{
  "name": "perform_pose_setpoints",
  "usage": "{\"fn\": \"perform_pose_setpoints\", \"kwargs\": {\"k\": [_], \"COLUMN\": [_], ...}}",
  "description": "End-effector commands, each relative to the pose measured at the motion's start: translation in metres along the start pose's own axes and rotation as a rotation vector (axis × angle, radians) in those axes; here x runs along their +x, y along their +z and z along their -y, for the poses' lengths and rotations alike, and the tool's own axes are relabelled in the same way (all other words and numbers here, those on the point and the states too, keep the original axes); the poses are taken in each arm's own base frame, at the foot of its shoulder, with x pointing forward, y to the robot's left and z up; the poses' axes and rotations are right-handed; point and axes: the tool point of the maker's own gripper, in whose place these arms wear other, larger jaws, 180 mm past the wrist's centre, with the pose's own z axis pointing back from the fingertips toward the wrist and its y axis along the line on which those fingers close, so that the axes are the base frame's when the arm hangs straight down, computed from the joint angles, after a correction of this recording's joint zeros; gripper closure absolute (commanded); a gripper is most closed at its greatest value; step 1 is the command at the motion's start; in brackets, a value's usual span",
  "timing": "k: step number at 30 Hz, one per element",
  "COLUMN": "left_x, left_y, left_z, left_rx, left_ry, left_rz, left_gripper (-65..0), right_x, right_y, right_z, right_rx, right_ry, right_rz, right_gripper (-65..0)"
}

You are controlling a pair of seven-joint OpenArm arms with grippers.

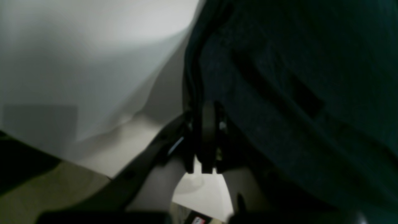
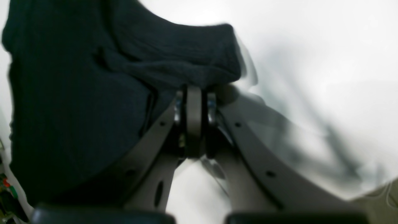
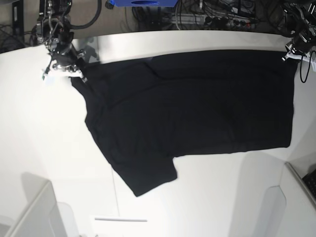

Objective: Fold the T-shirt properly
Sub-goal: 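Pull the shoulder edge further toward the robot, flattening the shirt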

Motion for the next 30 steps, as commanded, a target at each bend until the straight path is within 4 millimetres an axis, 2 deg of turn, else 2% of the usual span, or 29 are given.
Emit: {"fn": "perform_pose_setpoints", "kwargs": {"k": [1,7,11,20,23,30], "left_x": [0.018,0.013,0.008,-0.002,-0.011,-0.016], "left_y": [0.006,0.015,0.021,0.024,0.026,0.026], "left_z": [-0.001,-0.004,-0.008,-0.015,-0.018,-0.018], "left_rx": [0.004,0.022,0.034,0.051,0.057,0.056], "left_ry": [-0.025,-0.058,-0.074,-0.08,-0.074,-0.067], "left_rz": [0.053,0.044,0.031,0.005,-0.013,-0.021], "left_gripper": [0.0,0.0,0.0,0.0,0.0,0.0], "right_x": [0.012,0.0,0.001,-0.013,-0.02,-0.02], "right_y": [0.004,0.014,0.024,0.031,0.034,0.035], "right_z": [-0.001,0.011,0.014,0.032,0.04,0.041], "right_rx": [0.006,-0.016,-0.019,-0.06,-0.078,-0.081], "right_ry": [0.017,0.023,0.024,0.019,0.019,0.019], "right_rz": [0.046,0.026,0.038,0.006,-0.008,-0.009], "right_gripper": [0.0,0.0,0.0,0.0,0.0,0.0]}}
